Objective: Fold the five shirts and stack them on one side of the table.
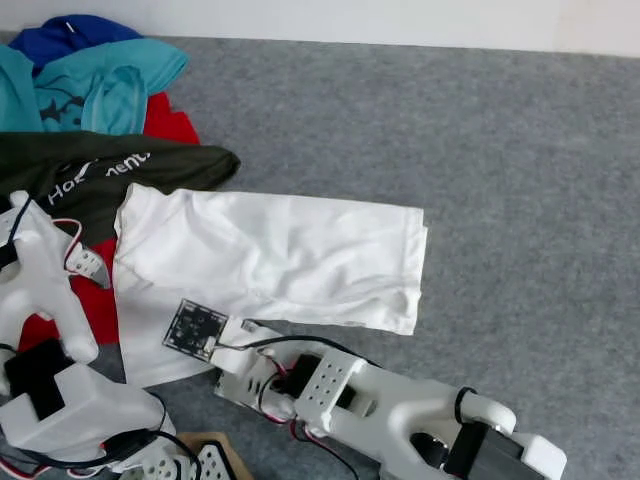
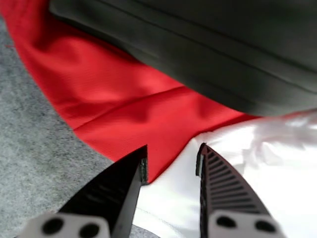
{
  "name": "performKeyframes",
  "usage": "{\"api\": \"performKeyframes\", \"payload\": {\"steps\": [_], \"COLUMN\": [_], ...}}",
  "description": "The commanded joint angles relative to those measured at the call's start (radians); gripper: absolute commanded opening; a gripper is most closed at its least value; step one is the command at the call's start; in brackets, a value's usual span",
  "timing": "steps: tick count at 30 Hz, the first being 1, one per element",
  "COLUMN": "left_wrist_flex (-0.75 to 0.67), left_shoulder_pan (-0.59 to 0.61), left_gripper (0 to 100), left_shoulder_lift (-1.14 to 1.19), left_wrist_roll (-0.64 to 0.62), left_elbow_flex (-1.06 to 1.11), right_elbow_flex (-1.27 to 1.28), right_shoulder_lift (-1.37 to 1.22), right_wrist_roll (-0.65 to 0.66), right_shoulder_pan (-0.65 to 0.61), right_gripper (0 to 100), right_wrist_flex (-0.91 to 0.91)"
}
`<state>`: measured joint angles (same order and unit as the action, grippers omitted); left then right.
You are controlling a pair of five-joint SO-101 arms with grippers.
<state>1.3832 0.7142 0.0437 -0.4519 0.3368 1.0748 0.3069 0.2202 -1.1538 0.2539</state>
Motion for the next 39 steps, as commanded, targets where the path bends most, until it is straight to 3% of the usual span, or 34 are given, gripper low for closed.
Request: {"api": "performKeyframes", "payload": {"steps": [1, 12, 18, 25, 28, 32, 39], "left_wrist_flex": [-0.026, -0.043, -0.043, -0.043, -0.043, -0.043, -0.043], "left_shoulder_pan": [0.059, 0.143, 0.173, 0.174, 0.170, 0.170, 0.170], "left_gripper": [18, 18, 18, 18, 18, 18, 18], "left_shoulder_lift": [-0.016, -0.028, -0.025, -0.024, -0.024, -0.024, -0.024], "left_wrist_roll": [-0.060, -0.104, -0.104, -0.104, -0.104, -0.104, -0.104], "left_elbow_flex": [-0.038, -0.054, -0.068, -0.062, -0.062, -0.062, -0.061], "right_elbow_flex": [-0.013, -0.131, -0.142, -0.142, -0.160, -0.229, -0.329], "right_shoulder_lift": [0.008, -0.179, -0.182, -0.151, -0.074, -0.005, -0.005], "right_wrist_roll": [0.009, 0.011, 0.012, 0.011, 0.005, -0.101, -0.216], "right_shoulder_pan": [0.021, 0.012, 0.013, 0.042, 0.062, 0.136, 0.274], "right_gripper": [19.1, 17.9, 0.5, 0.9, 0.8, 0.8, 0.8], "right_wrist_flex": [-0.041, -0.036, -0.036, -0.027, 0.059, 0.159, 0.160]}}
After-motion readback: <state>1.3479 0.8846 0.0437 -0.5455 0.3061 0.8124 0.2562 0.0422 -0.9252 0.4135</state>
